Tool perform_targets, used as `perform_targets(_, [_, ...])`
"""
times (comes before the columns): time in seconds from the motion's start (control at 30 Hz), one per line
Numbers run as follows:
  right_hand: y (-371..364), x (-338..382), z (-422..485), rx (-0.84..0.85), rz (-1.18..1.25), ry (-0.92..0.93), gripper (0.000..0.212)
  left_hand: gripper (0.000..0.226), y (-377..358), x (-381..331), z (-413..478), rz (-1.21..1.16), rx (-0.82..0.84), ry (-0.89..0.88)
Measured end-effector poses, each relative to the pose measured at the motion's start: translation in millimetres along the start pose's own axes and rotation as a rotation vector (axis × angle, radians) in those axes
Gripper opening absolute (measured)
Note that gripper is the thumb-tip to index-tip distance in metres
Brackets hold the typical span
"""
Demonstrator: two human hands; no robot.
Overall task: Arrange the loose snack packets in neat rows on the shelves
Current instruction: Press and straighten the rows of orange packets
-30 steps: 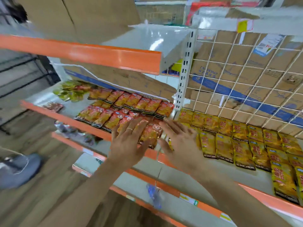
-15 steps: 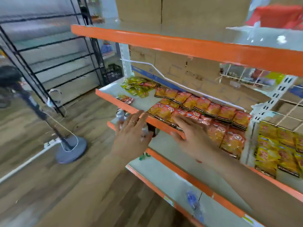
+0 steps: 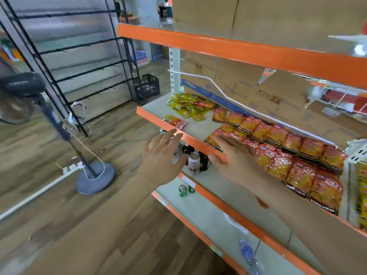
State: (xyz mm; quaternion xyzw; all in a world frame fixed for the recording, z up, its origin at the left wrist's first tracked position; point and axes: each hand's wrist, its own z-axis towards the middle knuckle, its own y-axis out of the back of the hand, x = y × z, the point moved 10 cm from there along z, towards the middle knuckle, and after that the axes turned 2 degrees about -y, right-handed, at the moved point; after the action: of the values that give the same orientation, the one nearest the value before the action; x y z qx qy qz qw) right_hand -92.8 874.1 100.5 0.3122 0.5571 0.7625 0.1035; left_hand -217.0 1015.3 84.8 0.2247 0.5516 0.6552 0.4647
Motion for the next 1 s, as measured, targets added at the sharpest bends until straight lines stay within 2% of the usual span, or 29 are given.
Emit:
perform_targets(0.23, [-19.2,-11.4,54.4,0.012,0.022,0.017,0.058,0.081,-28.2,9.2,43.7,-0.015,0.034,-0.010])
perform_targets(0.43, [-36.8,-29.9,119.7,0.059,0.009,0.028,0.054,0.064,-61.0,21.3,93.2,0.024,0.117,0.009])
perform_targets(0.77, [-54.9,-63.0,188.2,0.125,0.009,-0.006,0.054,0.072,-100.3,45.4,160.1,0.000,0.193,0.025])
perform_targets(0.93, [-76.5,-75.8,220.0,0.176,-0.047,-0.084,0.055,0.075,-126.3,64.0,194.9,-0.001,0.215,-0.052])
perform_targets(1.0, [-85.3,-79.9,233.3,0.185,-0.065,-0.105,0.051,0.068,-138.7,73.5,213.6,0.000,0.224,-0.078])
